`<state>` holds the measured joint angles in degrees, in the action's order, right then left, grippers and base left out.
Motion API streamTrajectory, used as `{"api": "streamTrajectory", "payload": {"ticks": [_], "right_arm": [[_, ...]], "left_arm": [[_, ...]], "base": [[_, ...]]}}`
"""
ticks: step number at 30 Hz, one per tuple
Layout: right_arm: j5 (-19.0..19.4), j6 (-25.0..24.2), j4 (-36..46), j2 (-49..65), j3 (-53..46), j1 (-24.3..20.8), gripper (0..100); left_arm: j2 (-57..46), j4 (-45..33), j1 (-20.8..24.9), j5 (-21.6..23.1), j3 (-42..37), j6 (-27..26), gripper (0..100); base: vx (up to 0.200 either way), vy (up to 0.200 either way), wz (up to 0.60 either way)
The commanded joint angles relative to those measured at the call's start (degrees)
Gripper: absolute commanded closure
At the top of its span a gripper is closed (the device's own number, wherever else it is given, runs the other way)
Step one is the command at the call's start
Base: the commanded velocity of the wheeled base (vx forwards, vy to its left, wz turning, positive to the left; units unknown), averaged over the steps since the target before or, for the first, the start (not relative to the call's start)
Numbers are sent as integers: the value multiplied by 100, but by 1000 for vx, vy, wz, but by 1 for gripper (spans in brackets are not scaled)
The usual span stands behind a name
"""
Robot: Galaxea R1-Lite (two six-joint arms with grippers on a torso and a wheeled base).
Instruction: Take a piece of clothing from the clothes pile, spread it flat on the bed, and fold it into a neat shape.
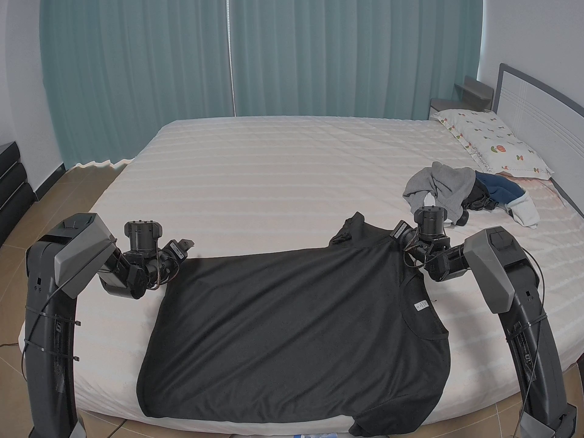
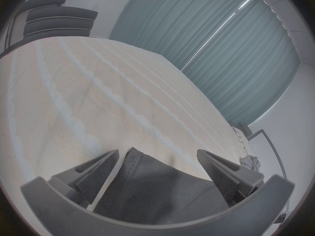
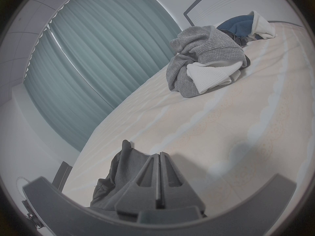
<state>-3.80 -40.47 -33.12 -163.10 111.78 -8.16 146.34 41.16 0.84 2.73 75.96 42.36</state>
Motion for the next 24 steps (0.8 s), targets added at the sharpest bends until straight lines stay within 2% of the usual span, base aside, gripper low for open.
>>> {"api": "streamTrajectory", "payload": {"ticks": [1, 24], "right_arm": [[2, -4, -1, -11, 2, -2, 100], [-6, -13, -19, -11, 2, 16, 100]], "left_arm": [[88, -29, 4, -18, 68, 0, 0], [0, -99, -49, -80, 77, -70, 0]], "base": [[0, 0, 0], [0, 0, 0]]}}
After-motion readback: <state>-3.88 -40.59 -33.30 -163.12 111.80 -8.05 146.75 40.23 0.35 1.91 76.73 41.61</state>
